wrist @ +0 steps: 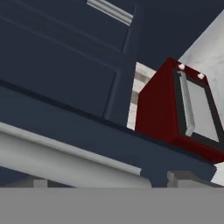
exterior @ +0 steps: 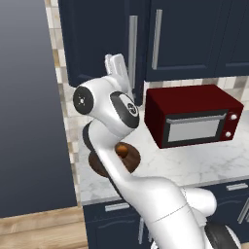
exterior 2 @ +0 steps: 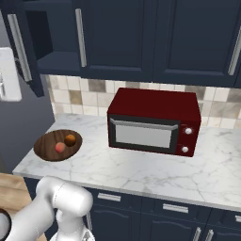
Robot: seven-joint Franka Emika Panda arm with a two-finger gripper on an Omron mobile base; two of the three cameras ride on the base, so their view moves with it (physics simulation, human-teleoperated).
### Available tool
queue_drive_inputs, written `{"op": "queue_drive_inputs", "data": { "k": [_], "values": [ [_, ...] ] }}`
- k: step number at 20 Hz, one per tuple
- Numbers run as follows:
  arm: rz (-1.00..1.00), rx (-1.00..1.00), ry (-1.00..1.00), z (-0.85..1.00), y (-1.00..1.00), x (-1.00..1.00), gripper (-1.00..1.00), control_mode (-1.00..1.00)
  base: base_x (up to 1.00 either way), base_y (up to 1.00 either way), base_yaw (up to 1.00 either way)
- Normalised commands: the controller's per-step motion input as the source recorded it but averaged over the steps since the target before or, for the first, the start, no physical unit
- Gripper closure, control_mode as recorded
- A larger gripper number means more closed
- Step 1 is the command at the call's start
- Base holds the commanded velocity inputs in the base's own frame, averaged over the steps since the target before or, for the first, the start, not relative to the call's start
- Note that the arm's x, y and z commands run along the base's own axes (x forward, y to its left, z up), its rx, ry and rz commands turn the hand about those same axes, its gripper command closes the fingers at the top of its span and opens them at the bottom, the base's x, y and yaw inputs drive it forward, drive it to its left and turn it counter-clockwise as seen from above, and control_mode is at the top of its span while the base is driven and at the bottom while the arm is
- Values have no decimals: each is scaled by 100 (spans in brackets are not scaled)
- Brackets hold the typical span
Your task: Open the cabinet. Pick the peach and orange from the cabinet and place them into the bowl. Then close the cabinet.
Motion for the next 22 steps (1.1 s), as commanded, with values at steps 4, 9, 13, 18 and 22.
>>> {"op": "queue_drive_inputs", "data": {
  "k": [4,9,13,18,22],
  "values": [
    [0,0,-2,4,-52,55,-100,-100,0,0,0],
    [0,0,-1,2,-45,66,-100,-100,0,0,0],
    [0,0,-1,0,-28,71,-100,-100,0,0,0],
    [1,0,0,-2,-5,73,-100,-100,0,0,0],
    [3,0,0,-16,0,73,-100,-100,0,0,0]
  ]
}}
